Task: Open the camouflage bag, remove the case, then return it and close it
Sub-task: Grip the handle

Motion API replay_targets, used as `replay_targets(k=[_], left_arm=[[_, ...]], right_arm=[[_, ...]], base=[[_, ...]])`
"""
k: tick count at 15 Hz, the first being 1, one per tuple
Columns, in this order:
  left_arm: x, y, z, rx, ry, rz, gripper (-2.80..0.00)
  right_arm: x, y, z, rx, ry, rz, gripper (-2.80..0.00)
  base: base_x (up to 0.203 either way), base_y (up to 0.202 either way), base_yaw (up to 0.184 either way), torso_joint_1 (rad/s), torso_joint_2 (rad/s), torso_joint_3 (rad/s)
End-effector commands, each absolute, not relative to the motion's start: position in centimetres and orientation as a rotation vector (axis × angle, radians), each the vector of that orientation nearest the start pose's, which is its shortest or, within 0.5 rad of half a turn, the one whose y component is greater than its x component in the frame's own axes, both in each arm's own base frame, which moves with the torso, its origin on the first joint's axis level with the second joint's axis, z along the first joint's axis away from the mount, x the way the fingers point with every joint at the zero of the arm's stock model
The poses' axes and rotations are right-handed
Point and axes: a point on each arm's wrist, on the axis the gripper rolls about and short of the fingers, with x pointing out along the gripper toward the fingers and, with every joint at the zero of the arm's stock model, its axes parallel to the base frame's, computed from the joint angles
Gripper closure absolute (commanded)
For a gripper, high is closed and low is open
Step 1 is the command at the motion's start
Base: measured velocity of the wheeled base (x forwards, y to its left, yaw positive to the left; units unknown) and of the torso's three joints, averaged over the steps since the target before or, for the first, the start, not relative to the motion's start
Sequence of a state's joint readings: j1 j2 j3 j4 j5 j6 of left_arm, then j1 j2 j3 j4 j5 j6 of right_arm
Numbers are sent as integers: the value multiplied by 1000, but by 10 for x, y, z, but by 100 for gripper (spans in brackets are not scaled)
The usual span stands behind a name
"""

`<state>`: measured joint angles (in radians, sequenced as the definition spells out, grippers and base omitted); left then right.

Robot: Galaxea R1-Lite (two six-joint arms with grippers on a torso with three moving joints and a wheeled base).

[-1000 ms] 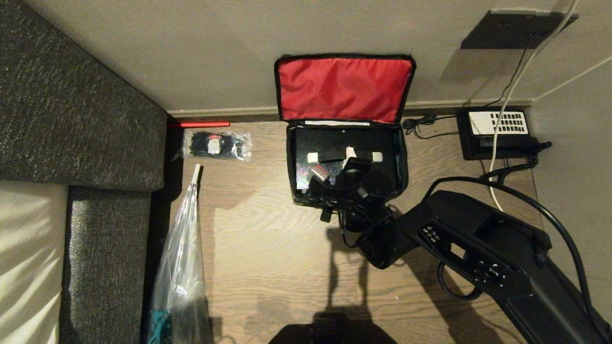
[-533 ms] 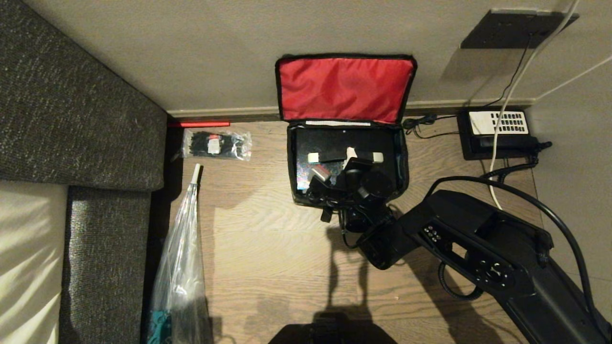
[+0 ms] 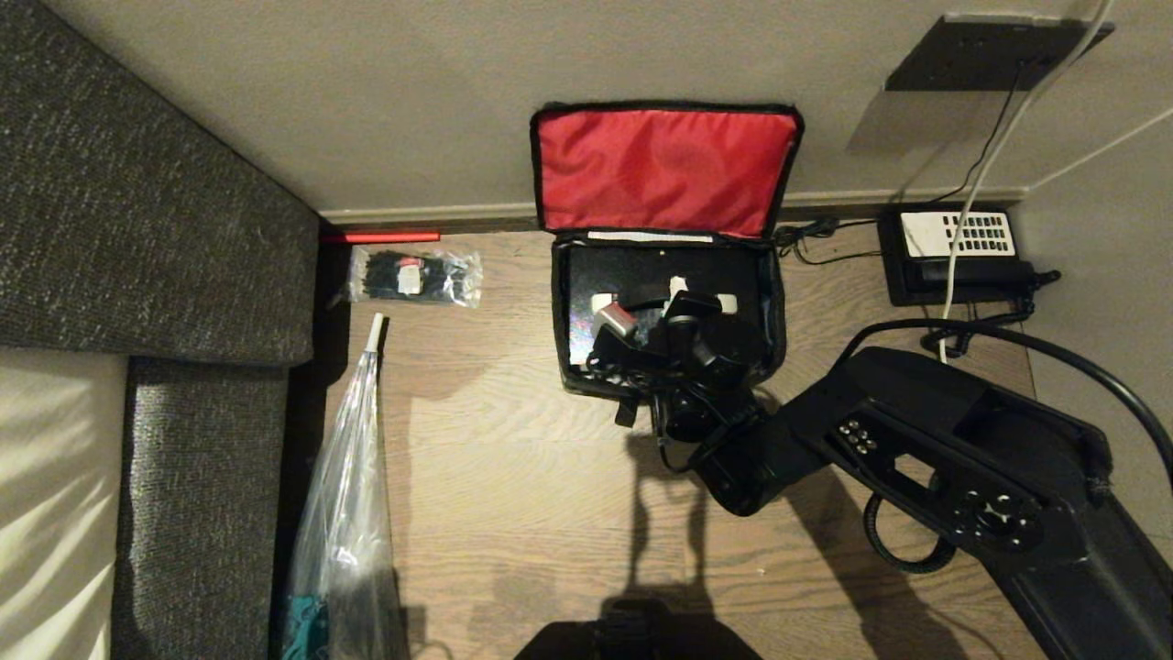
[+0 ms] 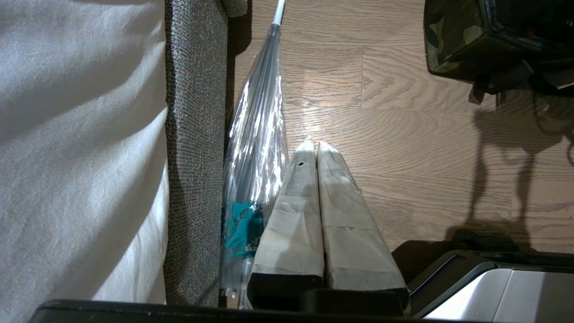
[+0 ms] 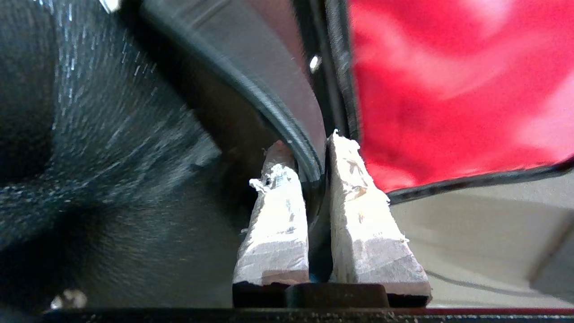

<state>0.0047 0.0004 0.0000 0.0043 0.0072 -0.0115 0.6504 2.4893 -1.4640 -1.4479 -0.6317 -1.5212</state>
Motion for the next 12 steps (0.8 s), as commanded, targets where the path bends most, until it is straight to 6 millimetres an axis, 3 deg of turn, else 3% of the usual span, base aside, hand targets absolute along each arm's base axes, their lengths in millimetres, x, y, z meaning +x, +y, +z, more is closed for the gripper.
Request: replay_targets(k=[1, 4, 7, 12], left_arm=[[-23, 0, 74, -12, 6, 12, 0], [-23, 0, 74, -12, 6, 12, 0], [-23, 0, 74, -12, 6, 12, 0], [-23, 0, 74, -12, 6, 14, 0]], right_arm=[[365, 290, 140, -1213, -322, -217, 0], [336, 307, 157, -1201, -344, -187, 0], [316, 325, 160, -1183, -376, -141, 0], [306, 335, 157, -1180, -384, -119, 0]], base=[[0, 0, 0, 0, 0, 0], [0, 0, 0, 0, 0, 0], [0, 0, 0, 0, 0, 0], [0, 0, 0, 0, 0, 0]])
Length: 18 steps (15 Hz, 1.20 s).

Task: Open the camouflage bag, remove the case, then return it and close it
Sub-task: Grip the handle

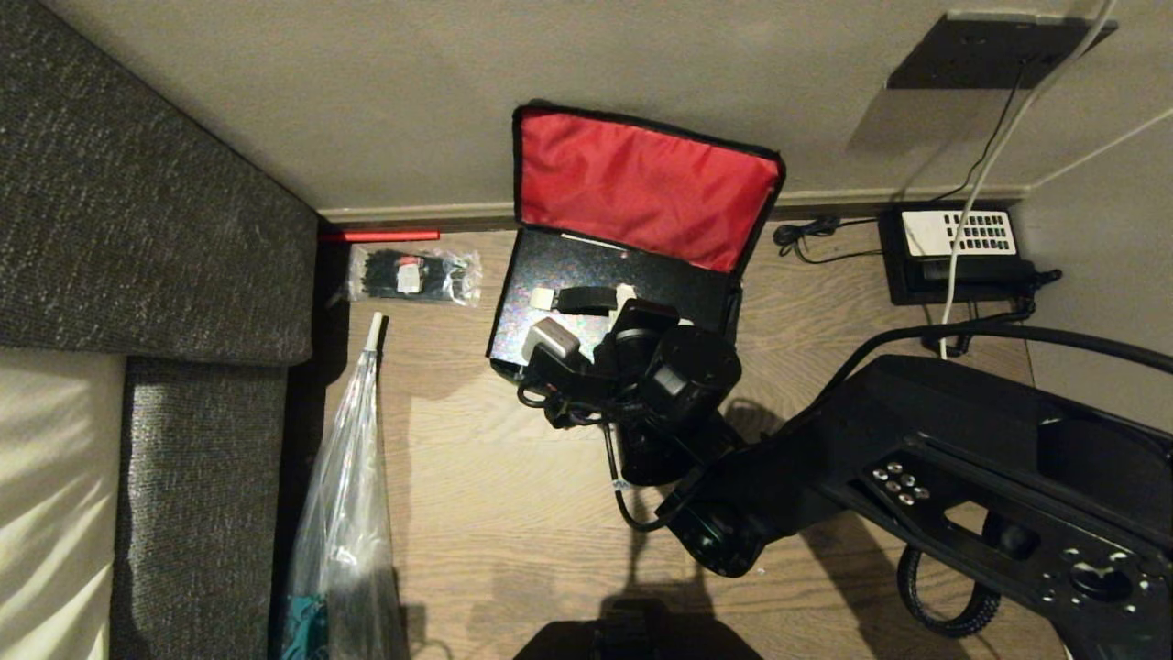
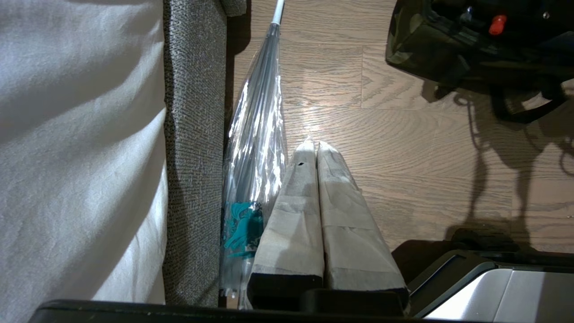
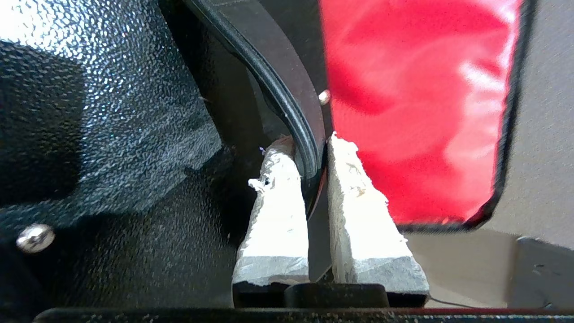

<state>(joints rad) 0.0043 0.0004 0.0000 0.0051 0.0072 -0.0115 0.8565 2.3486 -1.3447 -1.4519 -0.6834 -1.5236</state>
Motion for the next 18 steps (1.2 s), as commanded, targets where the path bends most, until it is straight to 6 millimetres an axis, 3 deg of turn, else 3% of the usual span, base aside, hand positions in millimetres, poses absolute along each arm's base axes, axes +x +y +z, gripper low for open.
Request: replay_targets(k=[1, 12, 18], left_arm=[[-23, 0, 74, -12, 6, 12, 0], [-23, 0, 74, -12, 6, 12, 0], [-23, 0, 74, -12, 6, 12, 0]], right_arm=[[305, 334, 160, -1180, -385, -122, 0], [285, 336, 192, -1139, -413, -144, 0], [278, 326, 210, -1124, -419, -153, 0]], base=[[0, 0, 0, 0, 0, 0], [0, 0, 0, 0, 0, 0], [0, 0, 0, 0, 0, 0]])
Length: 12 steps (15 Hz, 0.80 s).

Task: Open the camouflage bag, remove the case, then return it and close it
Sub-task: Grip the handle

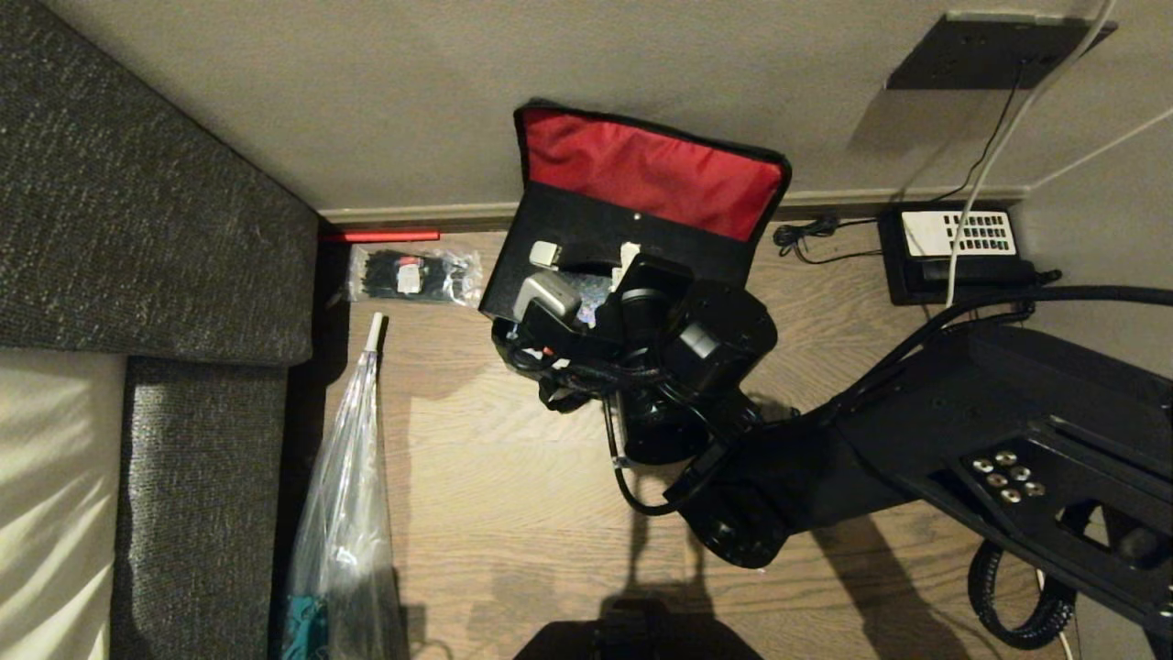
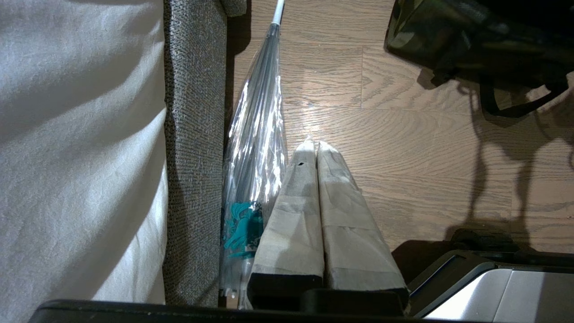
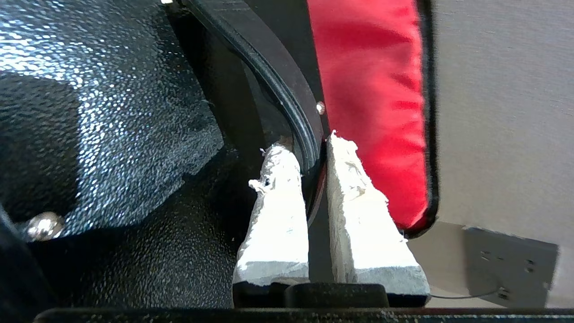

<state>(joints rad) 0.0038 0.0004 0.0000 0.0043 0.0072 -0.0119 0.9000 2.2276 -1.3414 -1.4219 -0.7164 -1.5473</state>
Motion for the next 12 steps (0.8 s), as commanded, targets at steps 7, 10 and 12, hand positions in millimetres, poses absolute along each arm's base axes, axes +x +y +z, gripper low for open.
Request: replay_targets(k=[7, 10, 12], left_arm=[[-23, 0, 74, -12, 6, 12, 0], [-23, 0, 74, -12, 6, 12, 0], [-23, 0, 74, -12, 6, 12, 0]], right_arm=[[259, 314, 238, -1106, -408, -162, 0], [251, 308, 244, -1100, -405, -162, 0], [249, 305, 243, -1107, -399, -159, 0]], base=[[0, 0, 0, 0, -5, 3], [0, 0, 0, 0, 0, 0], [0, 0, 0, 0, 0, 0]])
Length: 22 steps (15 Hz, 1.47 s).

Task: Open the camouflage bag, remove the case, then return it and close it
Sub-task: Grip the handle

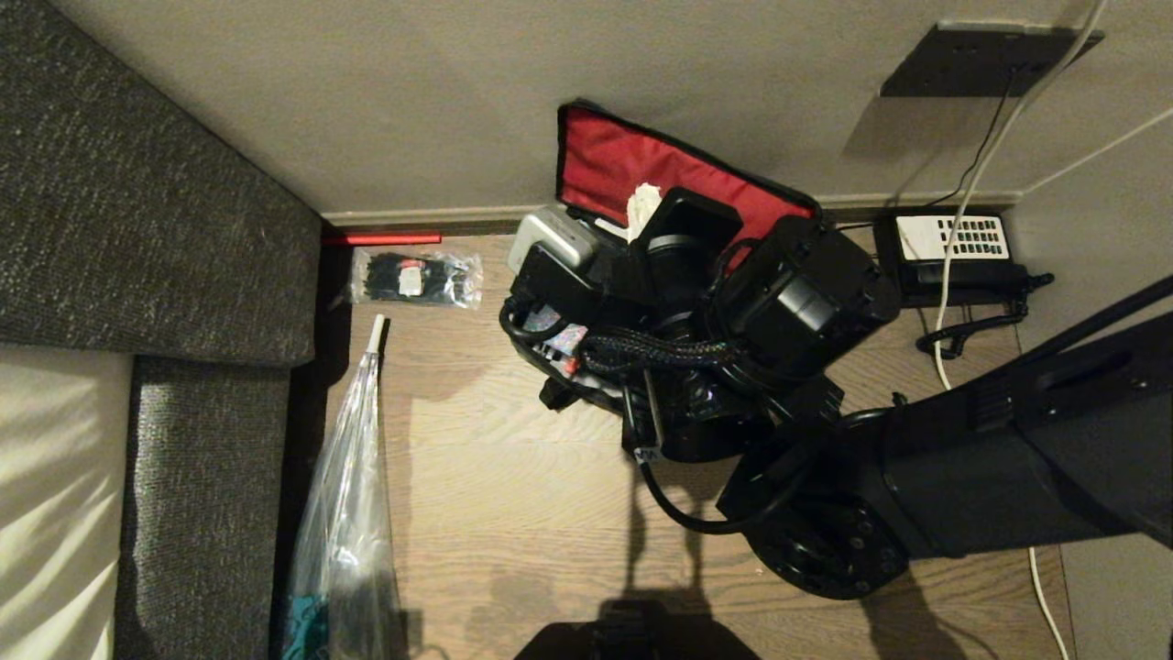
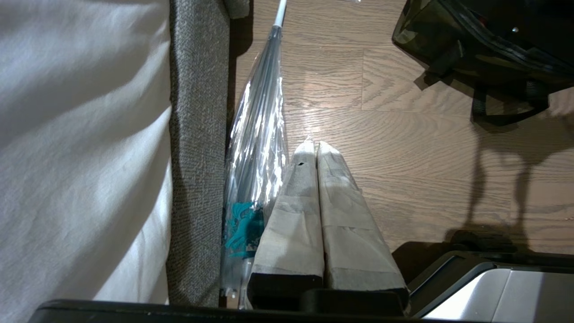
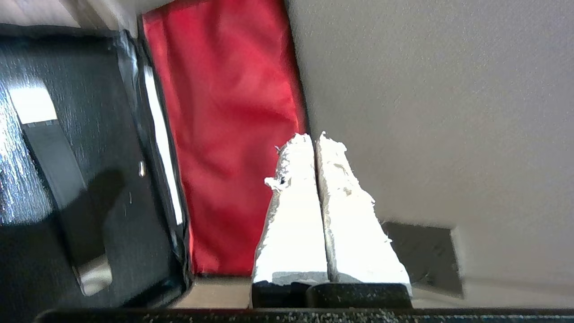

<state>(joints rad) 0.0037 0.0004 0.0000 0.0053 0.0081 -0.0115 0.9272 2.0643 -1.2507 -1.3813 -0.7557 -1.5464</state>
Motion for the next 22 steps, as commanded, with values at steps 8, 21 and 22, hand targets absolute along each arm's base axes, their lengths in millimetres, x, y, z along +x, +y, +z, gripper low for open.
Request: replay_targets(k=[8, 21, 22], left_arm=[[-23, 0, 74, -12, 6, 14, 0], [-23, 0, 74, -12, 6, 12, 0], [-23, 0, 74, -12, 6, 12, 0]], right_arm=[[251, 307, 201, -1176, -325, -93, 0], [290, 320, 111, -1261, -89, -117, 0], [294, 324, 108, -1258, -89, -120, 0]], base=[[0, 0, 0, 0, 0, 0], [0, 0, 0, 0, 0, 0], [0, 0, 0, 0, 0, 0]])
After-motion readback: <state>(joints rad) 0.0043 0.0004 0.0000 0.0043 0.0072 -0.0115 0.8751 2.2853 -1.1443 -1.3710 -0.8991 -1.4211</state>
